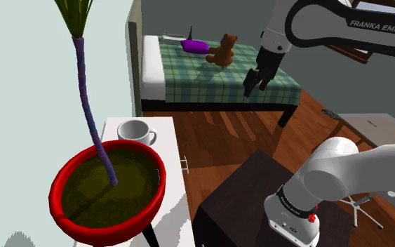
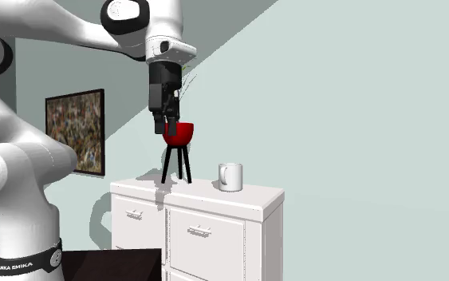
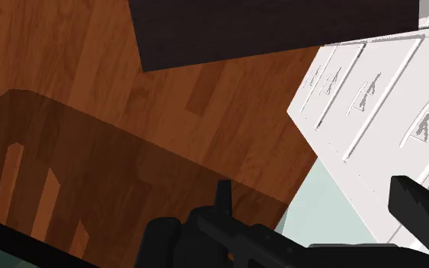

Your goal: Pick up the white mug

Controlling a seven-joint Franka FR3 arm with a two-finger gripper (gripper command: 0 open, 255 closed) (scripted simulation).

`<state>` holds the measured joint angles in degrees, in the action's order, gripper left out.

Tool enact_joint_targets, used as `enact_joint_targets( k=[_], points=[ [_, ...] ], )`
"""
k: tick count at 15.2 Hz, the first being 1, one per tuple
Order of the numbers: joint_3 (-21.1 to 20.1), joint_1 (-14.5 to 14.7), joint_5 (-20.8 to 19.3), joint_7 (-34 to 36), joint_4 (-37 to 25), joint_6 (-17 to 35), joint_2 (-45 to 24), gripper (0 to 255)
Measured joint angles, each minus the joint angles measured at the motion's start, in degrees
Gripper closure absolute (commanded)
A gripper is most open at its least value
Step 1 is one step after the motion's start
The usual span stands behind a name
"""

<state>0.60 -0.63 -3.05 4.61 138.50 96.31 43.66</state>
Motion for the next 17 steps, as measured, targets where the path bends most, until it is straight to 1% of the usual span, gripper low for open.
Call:
enact_joint_targets(
  k=[2, 6, 12, 17],
  points=[
    [-0.47, 0.21, 0.34, 0.55, -0.27, 0.38, -0.68, 0],
    [-4.07, 1.75, 2.75, 4.73, -0.24, 3.09, -3.53, 0],
    [-10.59, 4.15, 6.13, 12.37, -3.25, 8.08, -11.55, 0],
    [-15.51, 5.42, 7.22, 18.47, -8.25, 10.95, -19.3, 0]
  ],
)
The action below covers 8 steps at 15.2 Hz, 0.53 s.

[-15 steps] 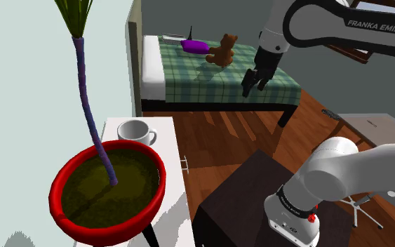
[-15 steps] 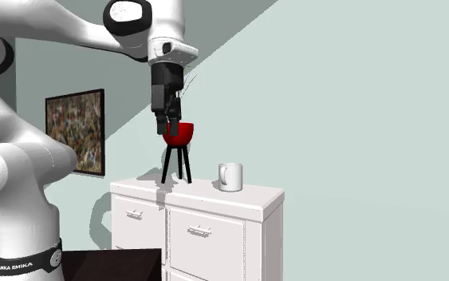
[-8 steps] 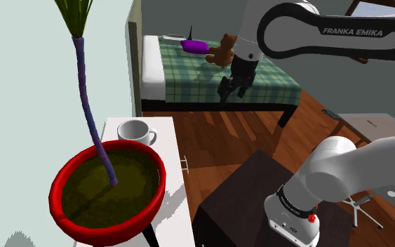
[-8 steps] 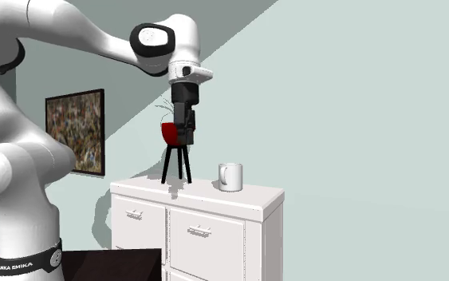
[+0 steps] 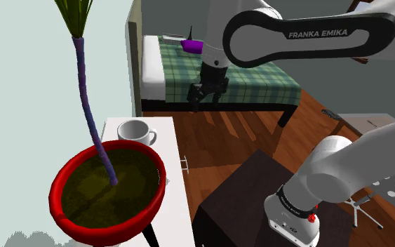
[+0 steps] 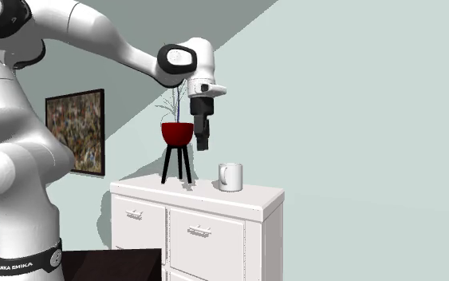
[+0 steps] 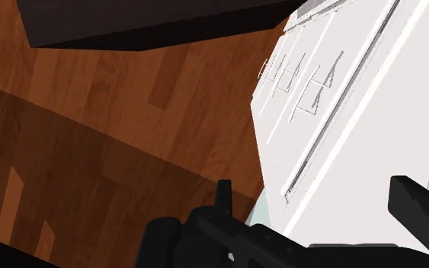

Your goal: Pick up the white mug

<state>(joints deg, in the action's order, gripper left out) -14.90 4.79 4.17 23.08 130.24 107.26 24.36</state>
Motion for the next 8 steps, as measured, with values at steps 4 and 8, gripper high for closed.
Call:
enact_joint_targets(
  k=[4, 8],
  points=[
    [-4.0, 0.84, -0.4, 5.4, -4.87, 2.39, -7.2, 0],
    [-7.46, 1.77, -1.96, 10.82, -10.25, 3.9, -14.31, 0]
  ],
)
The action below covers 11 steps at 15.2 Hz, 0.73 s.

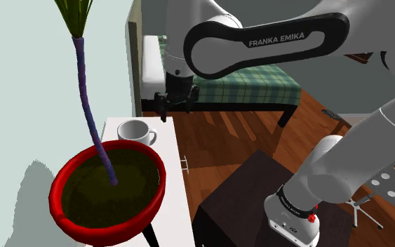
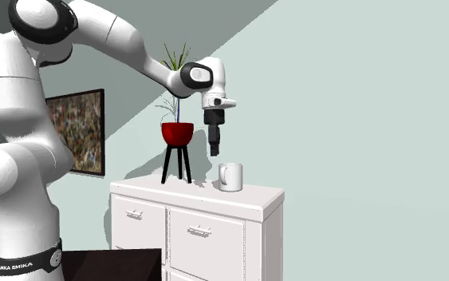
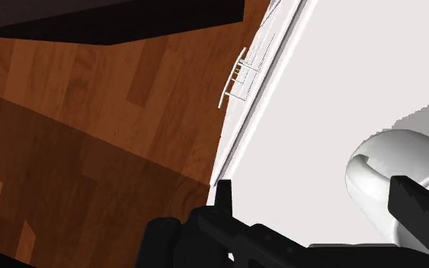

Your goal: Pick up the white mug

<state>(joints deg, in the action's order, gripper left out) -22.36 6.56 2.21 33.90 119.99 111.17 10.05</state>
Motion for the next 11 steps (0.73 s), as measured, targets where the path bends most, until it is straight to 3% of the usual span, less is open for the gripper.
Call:
enact_joint_targets(
  k=[6, 11],
  points=[
    [-3.95, 2.34, -5.12, 8.62, -11.19, 0.69, -12.93, 0],
    [-5.35, 6.13, -10.27, 15.07, -21.98, -0.49, -23.86, 0]
  ],
)
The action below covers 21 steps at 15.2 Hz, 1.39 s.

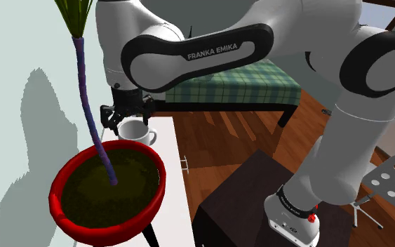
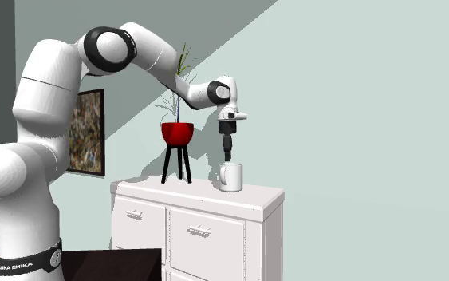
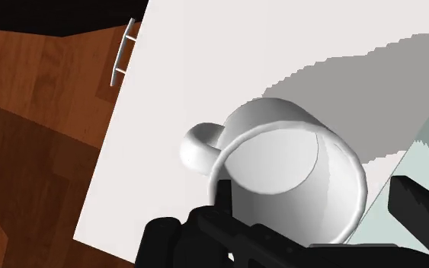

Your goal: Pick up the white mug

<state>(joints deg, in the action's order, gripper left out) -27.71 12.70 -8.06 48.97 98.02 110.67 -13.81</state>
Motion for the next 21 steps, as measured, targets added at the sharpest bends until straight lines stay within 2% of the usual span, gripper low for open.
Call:
enact_joint_targets(
  k=[3, 10, 11, 21],
  points=[
    [-0.09, 2.58, -2.54, 2.78, -6.0, -1.06, -5.6, 0],
    [0.39, 3.11, -3.87, 3.79, -4.28, 2.87, -8.1, 0],
    [0.42, 3.08, -3.91, 3.82, -4.02, 3.16, -8.14, 255],
    [0.44, 3.08, -3.95, 3.85, -3.82, 3.44, -8.18, 255]
  ],
)
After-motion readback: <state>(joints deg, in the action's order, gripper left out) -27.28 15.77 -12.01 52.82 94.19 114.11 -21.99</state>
